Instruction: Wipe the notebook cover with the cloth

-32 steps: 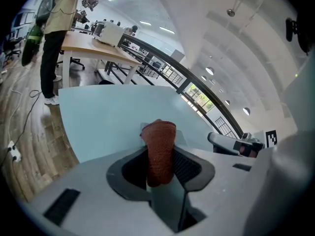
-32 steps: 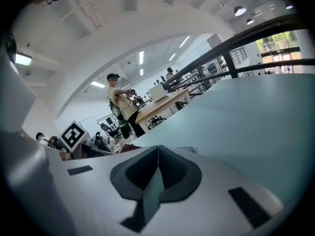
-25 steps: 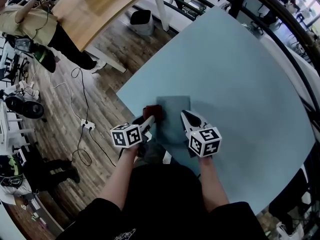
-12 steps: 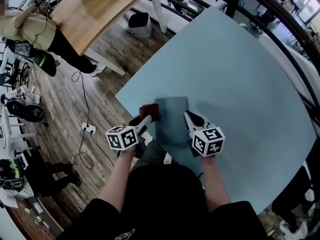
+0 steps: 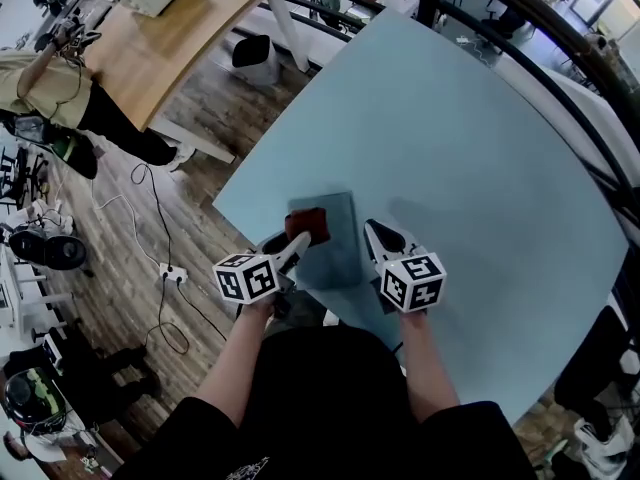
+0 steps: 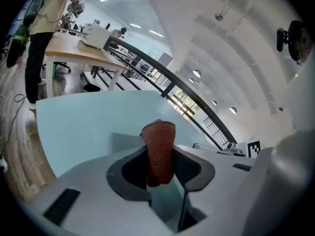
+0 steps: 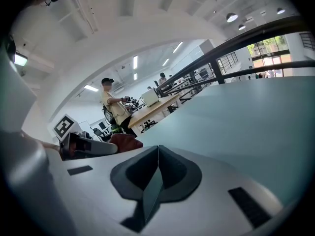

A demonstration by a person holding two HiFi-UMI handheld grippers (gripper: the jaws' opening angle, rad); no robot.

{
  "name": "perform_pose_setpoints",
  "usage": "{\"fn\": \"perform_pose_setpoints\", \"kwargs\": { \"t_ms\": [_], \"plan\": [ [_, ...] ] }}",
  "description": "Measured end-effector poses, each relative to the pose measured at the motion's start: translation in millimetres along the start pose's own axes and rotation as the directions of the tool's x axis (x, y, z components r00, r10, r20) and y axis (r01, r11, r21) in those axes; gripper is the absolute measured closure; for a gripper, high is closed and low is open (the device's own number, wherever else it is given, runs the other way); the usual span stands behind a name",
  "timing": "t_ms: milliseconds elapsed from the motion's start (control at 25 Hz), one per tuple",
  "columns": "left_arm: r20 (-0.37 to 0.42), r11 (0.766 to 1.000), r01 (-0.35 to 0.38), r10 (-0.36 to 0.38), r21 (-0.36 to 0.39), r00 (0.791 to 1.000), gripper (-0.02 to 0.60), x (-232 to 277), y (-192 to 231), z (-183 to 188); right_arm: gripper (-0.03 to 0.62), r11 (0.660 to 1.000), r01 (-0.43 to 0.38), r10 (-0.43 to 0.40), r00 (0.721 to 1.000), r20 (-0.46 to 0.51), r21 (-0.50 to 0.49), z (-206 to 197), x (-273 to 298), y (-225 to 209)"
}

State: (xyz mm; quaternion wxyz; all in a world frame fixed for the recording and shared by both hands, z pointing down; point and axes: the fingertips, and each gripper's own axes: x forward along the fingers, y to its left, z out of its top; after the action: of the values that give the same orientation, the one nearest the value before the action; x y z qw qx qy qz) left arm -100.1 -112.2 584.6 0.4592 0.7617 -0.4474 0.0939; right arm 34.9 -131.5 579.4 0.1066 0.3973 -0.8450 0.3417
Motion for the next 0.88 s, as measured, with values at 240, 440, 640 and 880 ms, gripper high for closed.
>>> {"fn": "perform_pose_setpoints", "kwargs": {
  "t_ms": [240, 440, 640, 880],
  "plan": [
    [-0.058, 0.999, 0.050, -0.049, 0.017, 0.997, 0.448, 19, -18, -12, 0.586, 0.999, 0.040, -0.040, 0.999, -0.012, 0.002, -7, -9, -10],
    [-0.114, 0.996, 0.085, -0.082, 0.015, 0.990, 0.448, 30, -35, -34, 0.586, 0.998, 0.057, -0.057, 0.998, -0.013, 0.004, -9, -20, -16],
    [-0.155, 0.995, 0.102, -0.102, -0.007, 0.983, 0.448, 40, -41, -52, 0.586, 0.998, 0.066, -0.066, 0.998, -0.025, 0.004, -12, -23, -20],
    [-0.182, 0.997, 0.069, -0.073, -0.033, 0.980, 0.448, 41, -29, -64, 0.586, 0.998, 0.056, -0.056, 0.998, -0.043, -0.002, -12, -21, -17]
  ]
}}
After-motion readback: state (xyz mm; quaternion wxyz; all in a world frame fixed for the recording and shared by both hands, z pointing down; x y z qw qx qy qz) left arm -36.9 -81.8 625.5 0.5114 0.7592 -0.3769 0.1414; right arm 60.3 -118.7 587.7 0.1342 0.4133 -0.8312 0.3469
